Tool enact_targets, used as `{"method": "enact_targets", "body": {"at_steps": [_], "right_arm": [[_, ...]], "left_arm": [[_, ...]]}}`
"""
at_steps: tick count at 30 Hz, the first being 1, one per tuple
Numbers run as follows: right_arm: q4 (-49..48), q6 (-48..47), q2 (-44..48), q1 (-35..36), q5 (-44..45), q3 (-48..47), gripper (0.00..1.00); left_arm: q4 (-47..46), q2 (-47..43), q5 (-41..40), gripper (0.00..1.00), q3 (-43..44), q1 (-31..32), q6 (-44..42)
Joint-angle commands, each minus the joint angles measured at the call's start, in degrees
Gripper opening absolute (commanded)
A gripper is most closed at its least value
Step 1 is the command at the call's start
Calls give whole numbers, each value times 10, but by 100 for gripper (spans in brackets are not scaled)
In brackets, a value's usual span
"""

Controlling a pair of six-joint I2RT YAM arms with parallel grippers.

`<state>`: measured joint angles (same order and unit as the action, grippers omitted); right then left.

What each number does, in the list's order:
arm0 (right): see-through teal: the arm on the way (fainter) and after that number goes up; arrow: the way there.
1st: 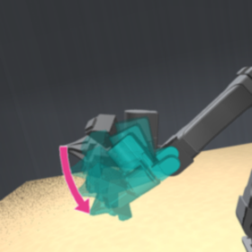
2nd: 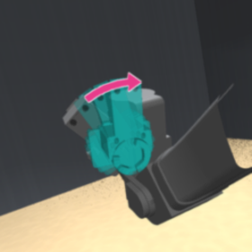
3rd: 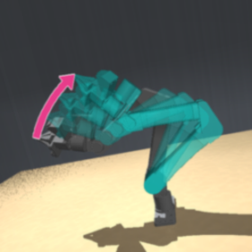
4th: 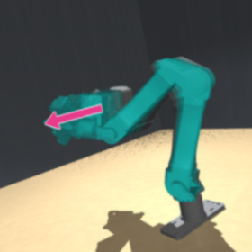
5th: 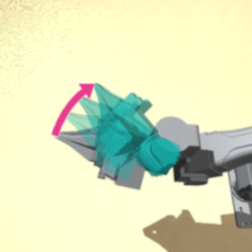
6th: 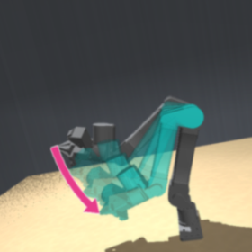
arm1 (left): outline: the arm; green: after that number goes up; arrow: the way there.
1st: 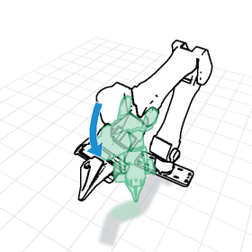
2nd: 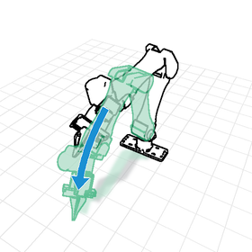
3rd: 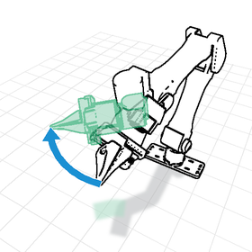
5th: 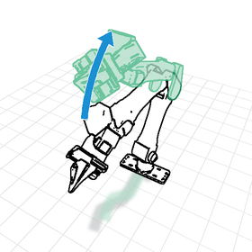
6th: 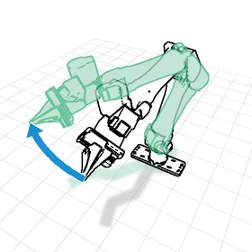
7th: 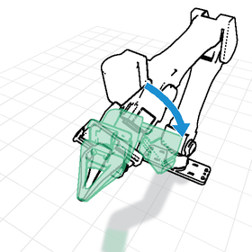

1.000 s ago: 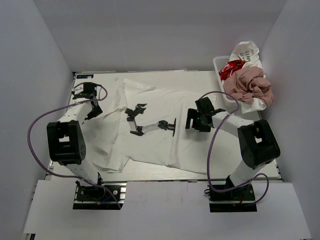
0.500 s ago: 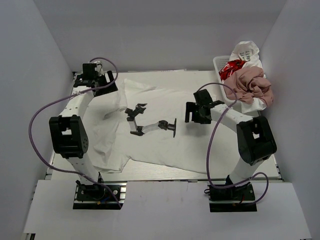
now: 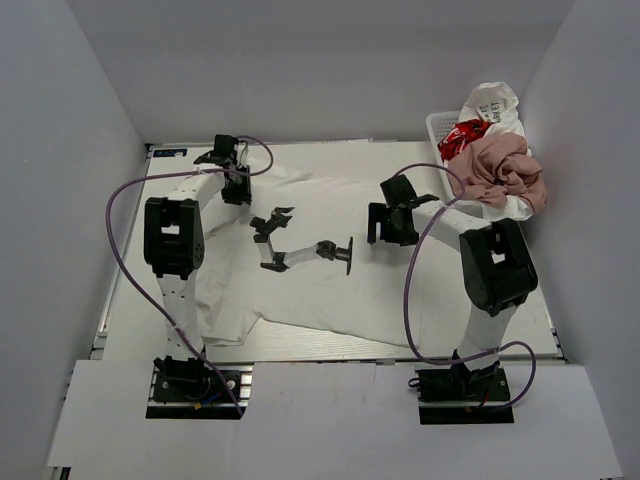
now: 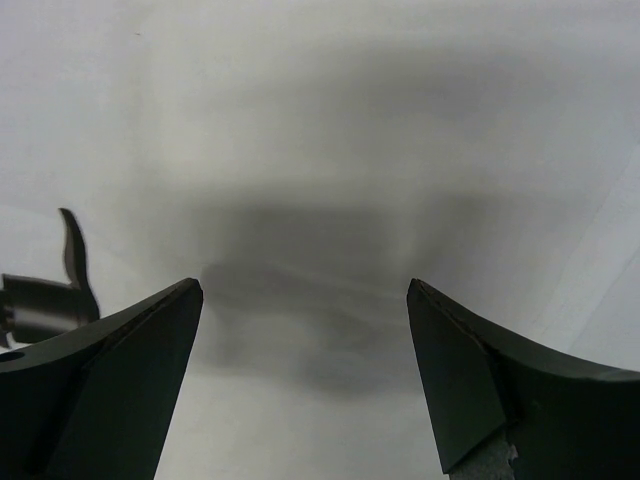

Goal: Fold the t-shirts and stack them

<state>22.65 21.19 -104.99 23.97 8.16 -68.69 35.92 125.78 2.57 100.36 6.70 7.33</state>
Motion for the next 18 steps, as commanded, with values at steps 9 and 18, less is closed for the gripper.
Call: {"method": "enact_targets", "body": {"at_steps": [9,18], "right_arm": [[19,13,-34,-23,34,16,88],[20,23,-42,-41,30,24,82]], "left_arm": [[1,-53,-138,0,-12,-33,0],[6,-10,-227,0,94,-82,-43]]}}
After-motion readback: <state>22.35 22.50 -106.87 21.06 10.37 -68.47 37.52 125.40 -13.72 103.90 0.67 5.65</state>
